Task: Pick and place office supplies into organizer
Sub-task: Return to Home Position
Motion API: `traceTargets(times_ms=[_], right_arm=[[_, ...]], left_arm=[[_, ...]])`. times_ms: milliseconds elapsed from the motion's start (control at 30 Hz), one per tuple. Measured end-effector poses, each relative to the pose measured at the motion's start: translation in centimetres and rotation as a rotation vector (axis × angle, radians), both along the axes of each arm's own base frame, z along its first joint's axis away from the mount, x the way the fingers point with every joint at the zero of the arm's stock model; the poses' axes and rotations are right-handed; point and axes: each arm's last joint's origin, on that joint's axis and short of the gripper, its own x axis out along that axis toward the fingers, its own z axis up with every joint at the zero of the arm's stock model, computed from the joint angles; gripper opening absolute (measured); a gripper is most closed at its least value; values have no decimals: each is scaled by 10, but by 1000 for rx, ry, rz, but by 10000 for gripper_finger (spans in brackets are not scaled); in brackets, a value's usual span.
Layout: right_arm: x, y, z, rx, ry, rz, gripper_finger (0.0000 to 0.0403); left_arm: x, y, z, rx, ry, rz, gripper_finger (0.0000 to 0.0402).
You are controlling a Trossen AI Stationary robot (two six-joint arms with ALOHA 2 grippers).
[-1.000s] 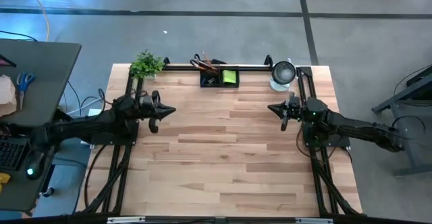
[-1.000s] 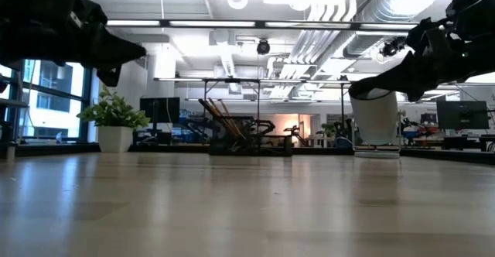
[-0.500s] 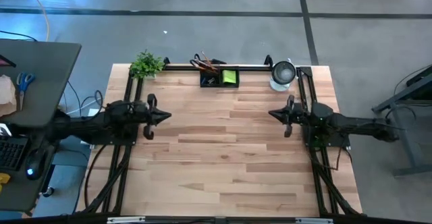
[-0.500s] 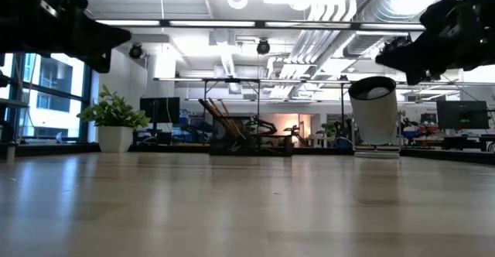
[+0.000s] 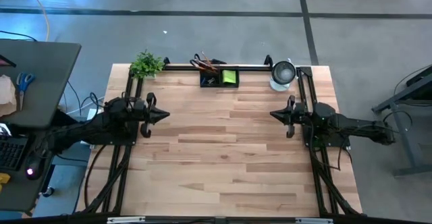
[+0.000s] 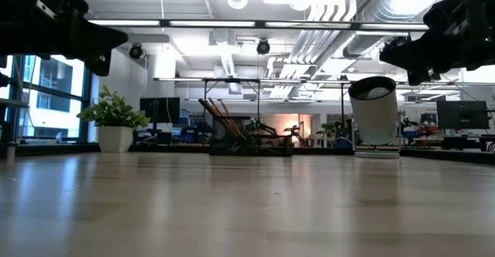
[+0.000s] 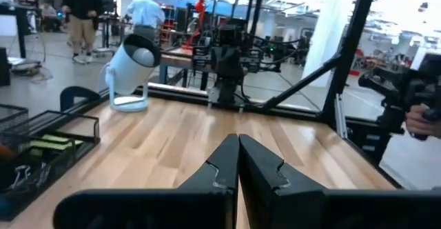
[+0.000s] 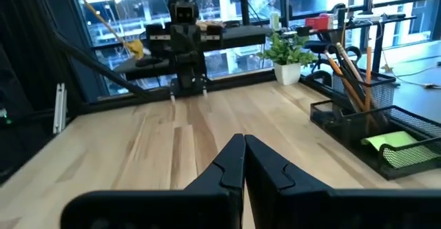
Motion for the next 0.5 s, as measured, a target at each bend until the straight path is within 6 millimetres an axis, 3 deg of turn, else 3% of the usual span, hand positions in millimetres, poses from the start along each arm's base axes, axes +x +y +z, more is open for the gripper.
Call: traceTargets(times_ms=[500], right_arm=[[0, 0, 0, -25, 3, -11, 0]], left_arm=[[0, 0, 1, 59, -1, 5, 1]])
